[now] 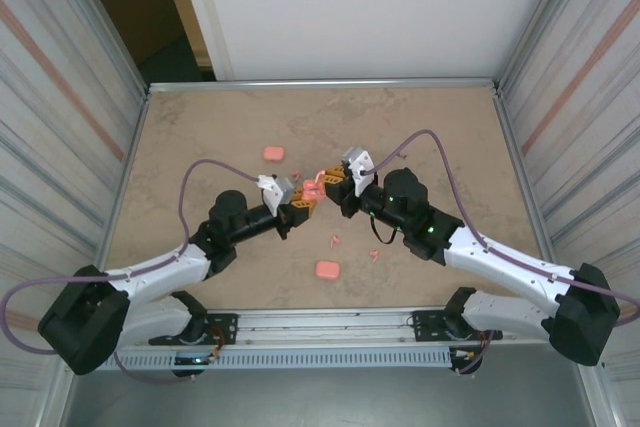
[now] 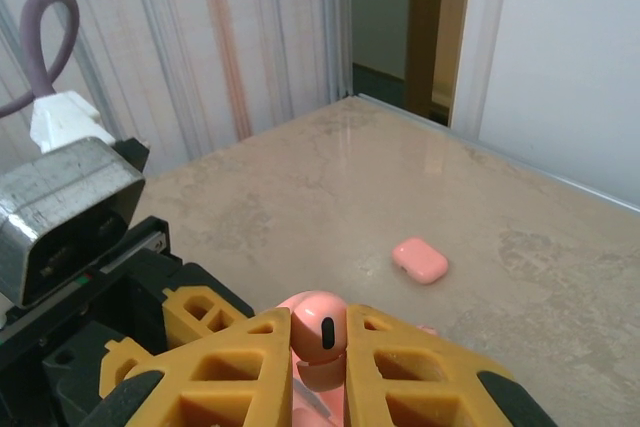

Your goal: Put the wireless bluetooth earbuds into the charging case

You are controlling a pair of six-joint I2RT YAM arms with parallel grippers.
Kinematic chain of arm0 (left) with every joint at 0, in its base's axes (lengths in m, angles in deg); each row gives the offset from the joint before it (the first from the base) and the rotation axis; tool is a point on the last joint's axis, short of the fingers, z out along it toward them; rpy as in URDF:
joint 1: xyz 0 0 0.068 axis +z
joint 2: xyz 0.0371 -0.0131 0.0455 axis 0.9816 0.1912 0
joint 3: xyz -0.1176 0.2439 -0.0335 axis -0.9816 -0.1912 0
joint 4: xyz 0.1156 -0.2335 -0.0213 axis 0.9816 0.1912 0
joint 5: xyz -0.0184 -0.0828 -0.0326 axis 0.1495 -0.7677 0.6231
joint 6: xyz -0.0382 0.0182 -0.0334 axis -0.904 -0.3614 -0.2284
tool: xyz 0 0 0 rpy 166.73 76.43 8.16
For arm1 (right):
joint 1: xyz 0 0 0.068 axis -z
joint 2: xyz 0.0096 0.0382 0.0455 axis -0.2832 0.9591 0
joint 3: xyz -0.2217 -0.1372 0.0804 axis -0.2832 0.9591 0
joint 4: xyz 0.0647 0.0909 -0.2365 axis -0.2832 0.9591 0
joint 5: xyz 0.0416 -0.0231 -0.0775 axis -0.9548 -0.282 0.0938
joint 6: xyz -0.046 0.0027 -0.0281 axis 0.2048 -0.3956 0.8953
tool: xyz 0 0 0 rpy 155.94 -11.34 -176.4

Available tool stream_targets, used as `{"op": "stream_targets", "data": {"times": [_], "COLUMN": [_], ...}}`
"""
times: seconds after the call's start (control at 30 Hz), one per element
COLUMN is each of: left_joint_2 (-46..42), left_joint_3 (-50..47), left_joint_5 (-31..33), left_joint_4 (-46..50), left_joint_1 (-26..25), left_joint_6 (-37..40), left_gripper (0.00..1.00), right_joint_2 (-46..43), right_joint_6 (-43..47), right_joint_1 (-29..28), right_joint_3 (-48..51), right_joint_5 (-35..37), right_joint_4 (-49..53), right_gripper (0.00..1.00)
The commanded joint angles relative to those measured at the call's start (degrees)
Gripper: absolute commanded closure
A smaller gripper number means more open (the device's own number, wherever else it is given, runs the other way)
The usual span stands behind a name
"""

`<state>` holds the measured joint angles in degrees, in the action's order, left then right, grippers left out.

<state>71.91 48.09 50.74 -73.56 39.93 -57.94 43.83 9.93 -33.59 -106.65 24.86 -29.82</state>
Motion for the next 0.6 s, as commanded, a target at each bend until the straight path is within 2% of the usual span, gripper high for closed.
{"op": "stream_targets", "data": {"times": [0.0, 0.57], "left_joint_2": [0.1, 0.0], "left_joint_3": [2.1, 2.5], "left_joint_5": [0.1, -0.2], "left_joint_4": [-3.6, -3.9], "left_joint_1": [-0.6, -1.1], "left_joint_6": [-0.6, -0.7], "left_gripper": [1.00, 1.00], "right_joint_2": [-1.1, 2.9], "right_joint_6": [-0.6, -0.7], "right_joint_1": [-0.4, -0.5], "right_joint_3": [0.7, 0.3], "right_joint_5": [1.0, -1.7], "right_joint_4": [-2.6, -2.1], "right_gripper": [0.84, 0.84]}}
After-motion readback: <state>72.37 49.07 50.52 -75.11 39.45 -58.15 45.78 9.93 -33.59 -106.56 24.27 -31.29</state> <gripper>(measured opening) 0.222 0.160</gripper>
